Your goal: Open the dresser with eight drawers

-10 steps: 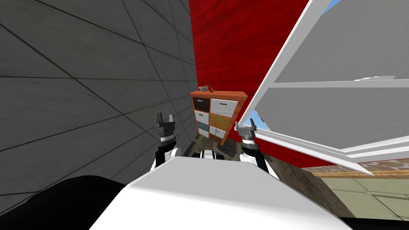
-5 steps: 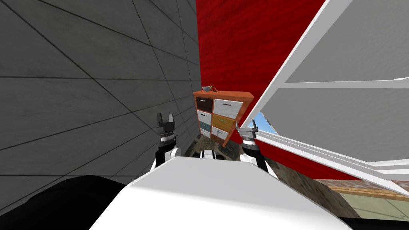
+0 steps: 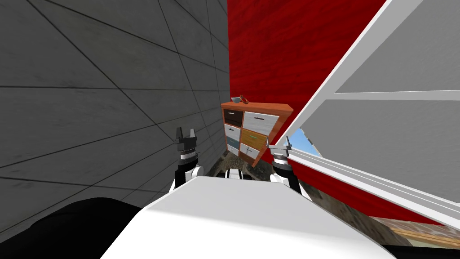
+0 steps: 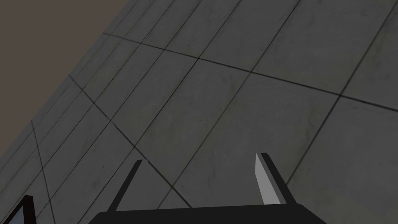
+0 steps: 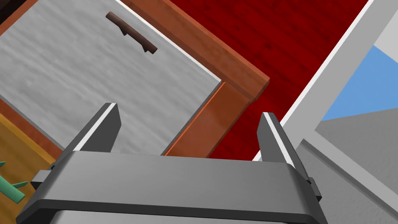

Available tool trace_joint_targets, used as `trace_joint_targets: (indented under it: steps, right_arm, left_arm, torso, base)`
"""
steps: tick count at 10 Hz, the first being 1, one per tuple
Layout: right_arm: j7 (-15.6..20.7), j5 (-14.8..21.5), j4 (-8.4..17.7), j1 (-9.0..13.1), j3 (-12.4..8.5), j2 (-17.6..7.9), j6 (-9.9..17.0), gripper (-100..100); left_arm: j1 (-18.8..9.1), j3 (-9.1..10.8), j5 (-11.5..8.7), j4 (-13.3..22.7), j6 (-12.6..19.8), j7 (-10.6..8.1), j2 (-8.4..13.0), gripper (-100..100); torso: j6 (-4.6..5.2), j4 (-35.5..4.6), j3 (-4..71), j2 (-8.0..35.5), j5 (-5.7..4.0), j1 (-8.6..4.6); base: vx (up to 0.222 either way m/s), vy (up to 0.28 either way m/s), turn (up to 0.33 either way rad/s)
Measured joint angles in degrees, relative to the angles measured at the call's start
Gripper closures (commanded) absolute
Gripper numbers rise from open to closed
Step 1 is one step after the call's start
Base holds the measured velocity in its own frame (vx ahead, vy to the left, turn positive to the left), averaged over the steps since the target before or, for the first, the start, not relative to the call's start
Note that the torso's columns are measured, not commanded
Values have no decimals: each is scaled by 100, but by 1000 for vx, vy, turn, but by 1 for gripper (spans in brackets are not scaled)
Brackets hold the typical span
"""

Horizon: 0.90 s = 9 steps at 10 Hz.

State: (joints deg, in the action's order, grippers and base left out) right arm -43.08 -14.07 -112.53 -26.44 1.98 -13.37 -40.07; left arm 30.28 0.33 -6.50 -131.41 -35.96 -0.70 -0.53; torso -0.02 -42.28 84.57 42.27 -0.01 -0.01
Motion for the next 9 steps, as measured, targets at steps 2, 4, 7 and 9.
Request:
trace_joint_targets:
  steps: [2, 4, 7, 9]
  right_arm:
    - [-301, -71, 62, 17, -5, -13, -86, -100]
    - [-625, -214, 202, 50, -15, -36, -225, -100]
    - [-1053, -370, 360, 77, -12, -49, -400, -100]
    - [-1376, -534, 498, 104, -13, -55, -549, -100]
  left_arm:
    - [1, 1, 0, 0, 0, 0, 0, 0]
    - [1, 0, 0, 0, 0, 0, 0, 0]
    - [1, 1, 0, 0, 0, 0, 0, 0]
    - [1, 1, 0, 0, 0, 0, 0, 0]
  torso:
    - [4, -1, -2, 3, 1, 1]
    - [4, 0, 0, 1, 1, 1]
    - [4, 0, 0, 1, 1, 0]
    - [3, 0, 0, 0, 0, 0]
  base:
    - [8, -2, 100]
    - [9, -3, 45]
    - [12, -4, 161]
    - [10, -6, 57]
